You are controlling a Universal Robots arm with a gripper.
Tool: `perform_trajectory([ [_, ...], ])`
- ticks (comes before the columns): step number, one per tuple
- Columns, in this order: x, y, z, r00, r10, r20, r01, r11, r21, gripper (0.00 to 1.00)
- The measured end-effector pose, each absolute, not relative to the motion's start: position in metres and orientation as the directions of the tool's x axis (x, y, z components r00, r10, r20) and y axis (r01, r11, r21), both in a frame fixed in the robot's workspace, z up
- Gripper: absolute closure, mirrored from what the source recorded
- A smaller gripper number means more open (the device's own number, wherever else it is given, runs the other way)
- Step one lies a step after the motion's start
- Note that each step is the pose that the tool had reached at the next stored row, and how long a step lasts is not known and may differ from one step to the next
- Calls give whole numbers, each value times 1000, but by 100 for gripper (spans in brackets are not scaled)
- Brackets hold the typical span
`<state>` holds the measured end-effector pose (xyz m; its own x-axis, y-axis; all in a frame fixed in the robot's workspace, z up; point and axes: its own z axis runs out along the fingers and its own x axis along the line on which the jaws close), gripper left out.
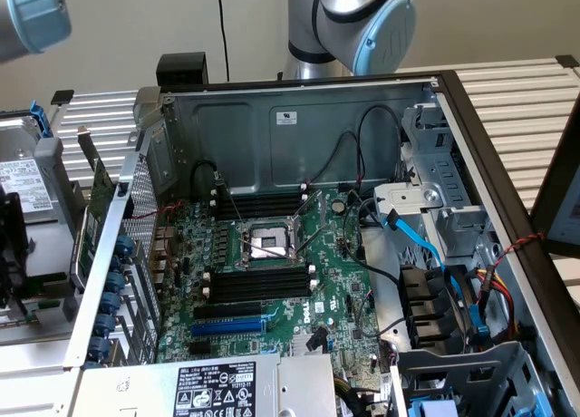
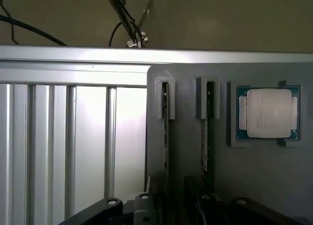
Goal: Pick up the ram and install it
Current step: 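Pick up the ram and move it above insertion slot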
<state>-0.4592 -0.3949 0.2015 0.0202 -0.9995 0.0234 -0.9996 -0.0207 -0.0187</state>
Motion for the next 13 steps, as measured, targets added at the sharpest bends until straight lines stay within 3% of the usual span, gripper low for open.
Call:
perform_trajectory([
  [1,-459,-396,201,20,-1000,23,-1000,-21,-19,66],
  [3,-459,-397,201,20,-1000,22,-1000,-20,-19,78],
  [4,-459,-398,201,19,-1000,22,-1000,-20,-19,78],
  [5,-460,-398,201,19,-1000,22,-1000,-19,-19,88],
  [13,-460,-400,225,15,-1000,22,-1000,-15,-19,88],
])
